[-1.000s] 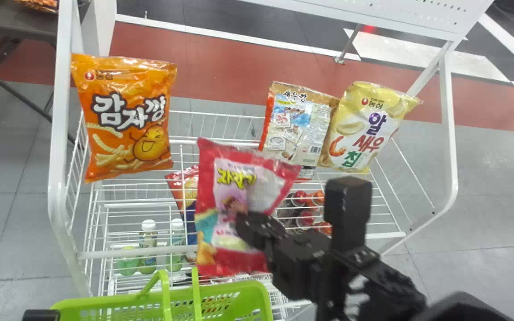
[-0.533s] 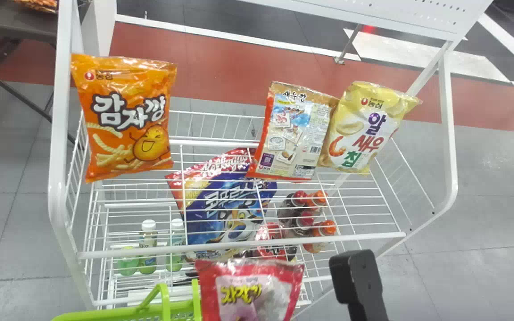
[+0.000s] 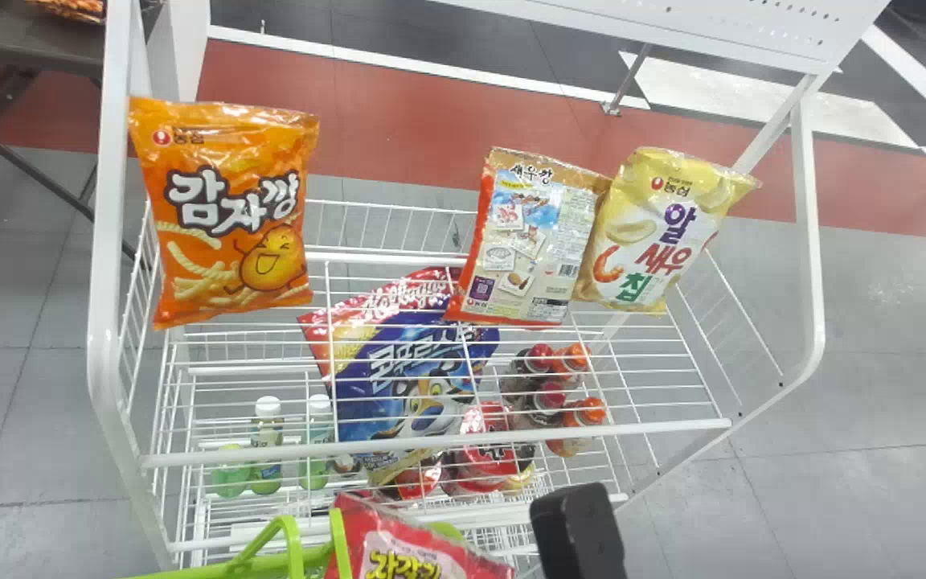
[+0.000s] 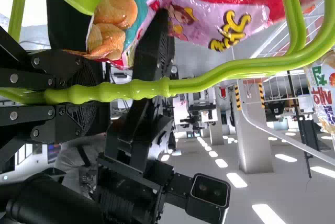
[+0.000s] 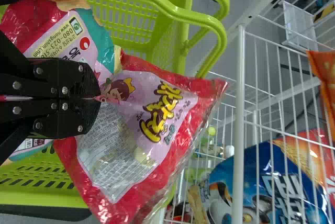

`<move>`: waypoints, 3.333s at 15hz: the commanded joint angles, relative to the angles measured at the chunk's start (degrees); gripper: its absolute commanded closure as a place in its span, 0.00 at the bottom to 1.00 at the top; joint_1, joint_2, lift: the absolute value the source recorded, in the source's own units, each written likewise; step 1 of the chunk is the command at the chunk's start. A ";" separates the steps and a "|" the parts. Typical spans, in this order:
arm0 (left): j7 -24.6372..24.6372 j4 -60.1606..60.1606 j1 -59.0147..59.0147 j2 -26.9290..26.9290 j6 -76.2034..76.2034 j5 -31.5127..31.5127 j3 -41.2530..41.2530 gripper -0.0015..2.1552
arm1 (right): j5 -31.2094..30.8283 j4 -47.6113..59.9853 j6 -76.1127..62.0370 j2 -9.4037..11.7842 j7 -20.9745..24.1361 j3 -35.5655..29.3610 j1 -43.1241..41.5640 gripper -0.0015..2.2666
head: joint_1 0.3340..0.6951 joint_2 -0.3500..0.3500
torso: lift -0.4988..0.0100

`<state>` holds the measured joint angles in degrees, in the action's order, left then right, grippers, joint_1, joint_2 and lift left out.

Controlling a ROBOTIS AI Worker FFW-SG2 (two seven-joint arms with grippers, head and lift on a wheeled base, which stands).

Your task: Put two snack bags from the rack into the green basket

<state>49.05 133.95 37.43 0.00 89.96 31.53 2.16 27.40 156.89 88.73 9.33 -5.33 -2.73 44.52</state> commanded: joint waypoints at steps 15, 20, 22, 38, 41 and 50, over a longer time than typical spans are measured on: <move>-0.88 0.79 -0.87 -0.15 0.07 -0.24 0.74 0.63 | -3.58 -6.34 1.35 1.48 0.06 0.62 -4.44 0.03 | 1.00 0.00 | 0.97; -0.80 0.70 -0.43 -0.15 0.07 -0.24 0.74 0.63 | -4.37 -9.85 -37.09 1.13 -4.60 -6.41 -0.49 0.03 | 1.00 0.00 | 0.97; -0.71 0.70 -0.43 -0.15 0.07 -0.33 0.65 0.63 | -5.60 -15.30 -51.50 0.69 -5.48 -7.73 -3.65 0.04 | 1.00 0.00 | 0.97; -0.71 0.00 -3.42 0.18 0.07 -0.24 -0.32 0.63 | -19.66 -45.71 -59.41 -3.09 -6.09 -9.66 -34.06 0.04 | 1.00 0.00 | 0.97; -0.71 -0.53 -4.21 0.18 0.07 -0.24 -0.40 0.63 | -19.84 -48.52 -59.59 -3.09 -6.97 -9.57 -36.88 0.04 | 1.00 0.00 | 0.97; -0.88 -0.70 -4.83 0.27 0.07 0.46 -1.37 0.63 | -22.65 -48.70 -52.03 -3.18 -5.92 -5.09 -39.60 0.94 | 1.00 0.00 | 0.97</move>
<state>48.28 133.25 32.70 0.23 89.96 31.97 0.79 4.65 107.63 36.49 6.16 -11.38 -8.03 4.47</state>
